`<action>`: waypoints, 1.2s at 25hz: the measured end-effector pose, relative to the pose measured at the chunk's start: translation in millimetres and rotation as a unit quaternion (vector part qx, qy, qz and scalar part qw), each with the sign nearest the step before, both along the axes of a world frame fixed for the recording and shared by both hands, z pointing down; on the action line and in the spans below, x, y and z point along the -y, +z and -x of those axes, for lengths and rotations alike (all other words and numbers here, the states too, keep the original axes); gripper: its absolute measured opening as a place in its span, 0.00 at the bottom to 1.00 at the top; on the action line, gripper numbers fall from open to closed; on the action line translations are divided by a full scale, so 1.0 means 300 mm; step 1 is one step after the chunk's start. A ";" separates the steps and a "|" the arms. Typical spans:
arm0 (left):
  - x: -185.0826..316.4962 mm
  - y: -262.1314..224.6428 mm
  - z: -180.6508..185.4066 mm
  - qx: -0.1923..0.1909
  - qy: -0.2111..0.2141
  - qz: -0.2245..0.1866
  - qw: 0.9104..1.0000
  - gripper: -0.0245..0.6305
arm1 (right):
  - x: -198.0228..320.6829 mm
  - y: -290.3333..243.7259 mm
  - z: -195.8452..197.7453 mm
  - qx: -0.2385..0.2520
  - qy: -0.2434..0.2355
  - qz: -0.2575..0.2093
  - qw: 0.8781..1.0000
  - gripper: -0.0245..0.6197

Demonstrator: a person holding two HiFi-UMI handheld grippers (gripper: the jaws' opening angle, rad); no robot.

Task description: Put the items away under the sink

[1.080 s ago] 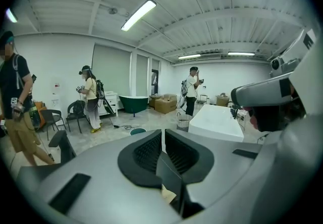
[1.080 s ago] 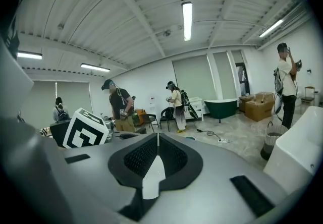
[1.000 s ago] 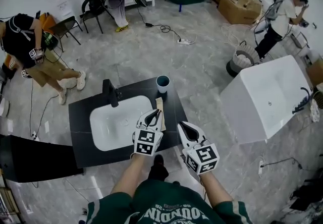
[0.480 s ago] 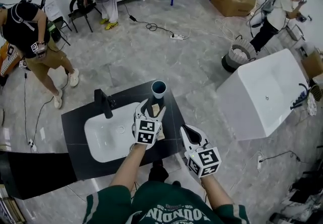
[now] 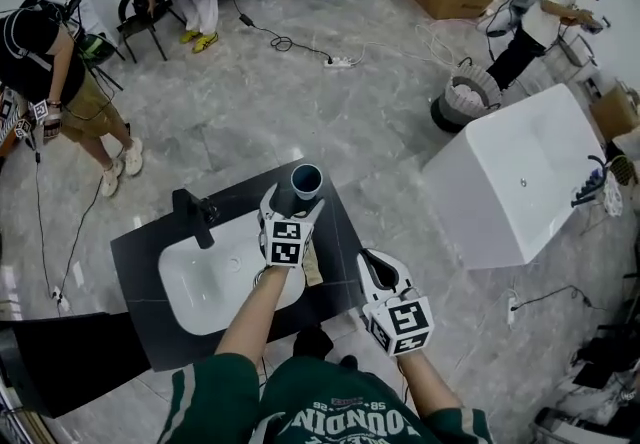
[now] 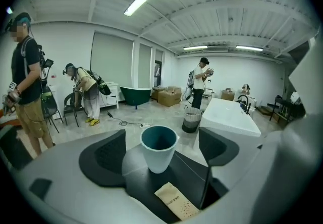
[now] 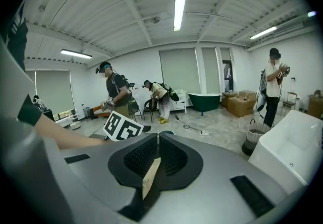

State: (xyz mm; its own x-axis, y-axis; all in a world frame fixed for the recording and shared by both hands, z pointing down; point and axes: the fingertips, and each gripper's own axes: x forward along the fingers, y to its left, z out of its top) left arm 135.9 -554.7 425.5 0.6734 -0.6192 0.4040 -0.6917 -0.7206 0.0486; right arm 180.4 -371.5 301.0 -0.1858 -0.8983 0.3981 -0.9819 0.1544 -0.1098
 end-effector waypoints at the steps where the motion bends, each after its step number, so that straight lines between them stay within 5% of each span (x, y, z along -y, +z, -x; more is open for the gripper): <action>1: 0.008 0.025 -0.005 0.002 0.002 0.005 1.000 0.71 | -0.001 0.007 -0.003 -0.005 0.002 0.003 1.000 0.10; 18: 0.138 0.245 -0.114 0.033 0.004 0.047 0.998 0.71 | -0.096 0.079 -0.151 -0.013 0.070 0.044 0.996 0.10; 30: 0.121 0.149 -0.106 0.017 0.019 0.038 0.999 0.62 | -0.170 0.092 -0.146 -0.005 0.074 0.054 0.996 0.10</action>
State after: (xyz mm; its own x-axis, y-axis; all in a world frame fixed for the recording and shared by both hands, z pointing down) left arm 167.7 -590.9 470.1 0.6811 -0.5602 0.4714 -0.6658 -0.7418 0.0804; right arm 224.3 -320.6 328.7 -0.0507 -0.8674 0.4951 -0.9941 -0.0038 -0.1085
